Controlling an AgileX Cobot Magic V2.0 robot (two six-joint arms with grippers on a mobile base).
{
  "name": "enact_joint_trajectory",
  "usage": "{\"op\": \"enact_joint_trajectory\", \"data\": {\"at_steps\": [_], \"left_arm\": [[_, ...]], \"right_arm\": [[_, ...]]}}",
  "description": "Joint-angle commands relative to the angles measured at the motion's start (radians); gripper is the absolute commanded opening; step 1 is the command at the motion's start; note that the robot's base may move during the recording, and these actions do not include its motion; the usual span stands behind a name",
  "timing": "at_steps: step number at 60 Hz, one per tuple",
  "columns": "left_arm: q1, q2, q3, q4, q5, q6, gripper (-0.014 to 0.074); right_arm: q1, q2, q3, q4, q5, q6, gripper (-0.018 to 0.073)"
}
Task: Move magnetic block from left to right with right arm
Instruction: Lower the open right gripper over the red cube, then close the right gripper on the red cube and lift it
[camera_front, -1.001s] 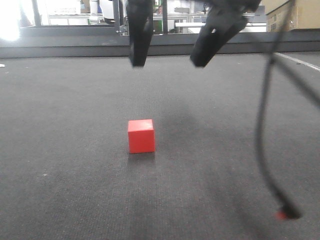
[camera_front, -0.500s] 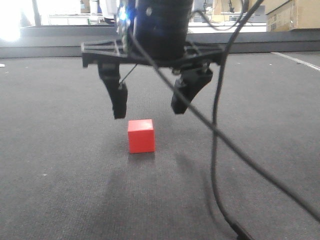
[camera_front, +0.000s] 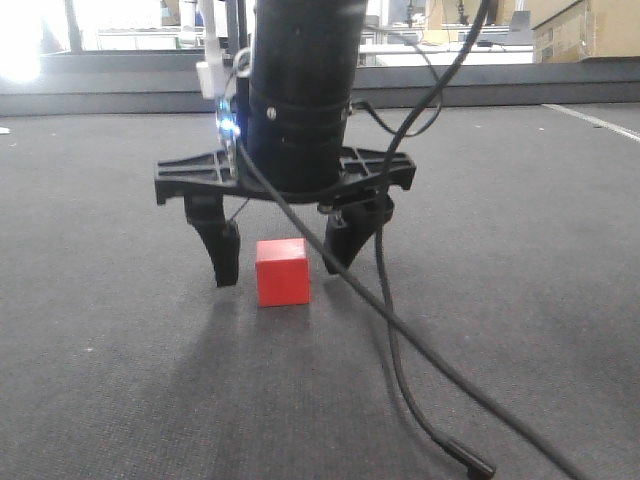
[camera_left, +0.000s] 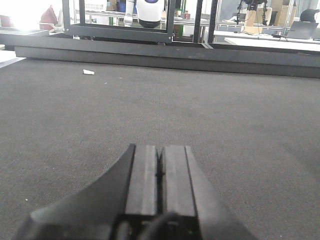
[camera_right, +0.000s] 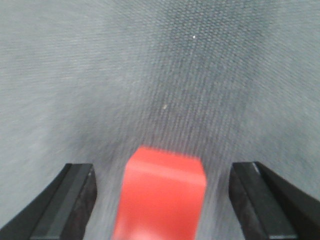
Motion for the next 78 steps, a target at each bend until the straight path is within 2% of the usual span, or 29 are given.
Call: {"op": "enact_joint_trajectory", "data": {"at_steps": [1, 4, 17, 21, 32, 50, 62, 78], "left_arm": [[0.002, -0.014, 0.010, 0.000, -0.090, -0.004, -0.0116], [0.002, -0.014, 0.010, 0.000, -0.090, -0.004, -0.0116], [0.002, -0.014, 0.010, 0.000, -0.090, -0.004, -0.0116], [0.002, -0.014, 0.010, 0.000, -0.090, -0.004, -0.0116], [0.002, -0.014, 0.010, 0.000, -0.090, -0.004, -0.0116], [0.002, -0.014, 0.010, 0.000, -0.090, -0.004, -0.0116], [0.002, -0.014, 0.010, 0.000, -0.090, -0.004, -0.0116], [0.002, -0.014, 0.010, 0.000, -0.090, -0.004, -0.0116]], "right_arm": [[-0.001, -0.051, -0.034, -0.034, -0.035, 0.001, 0.0609], [-0.001, -0.051, -0.034, -0.039, -0.038, 0.001, 0.0569], [-0.004, -0.051, -0.034, -0.044, -0.029, 0.001, 0.0274], [-0.004, -0.053, -0.034, -0.044, -0.028, 0.000, 0.0232], [-0.011, -0.094, -0.034, -0.043, -0.024, -0.036, 0.0215], [-0.101, -0.243, -0.007, -0.043, 0.072, -0.218, 0.0215], [-0.205, -0.406, 0.150, -0.043, 0.044, -0.281, 0.0215], [-0.355, -0.669, 0.436, -0.043, -0.094, -0.321, 0.0215]]}}
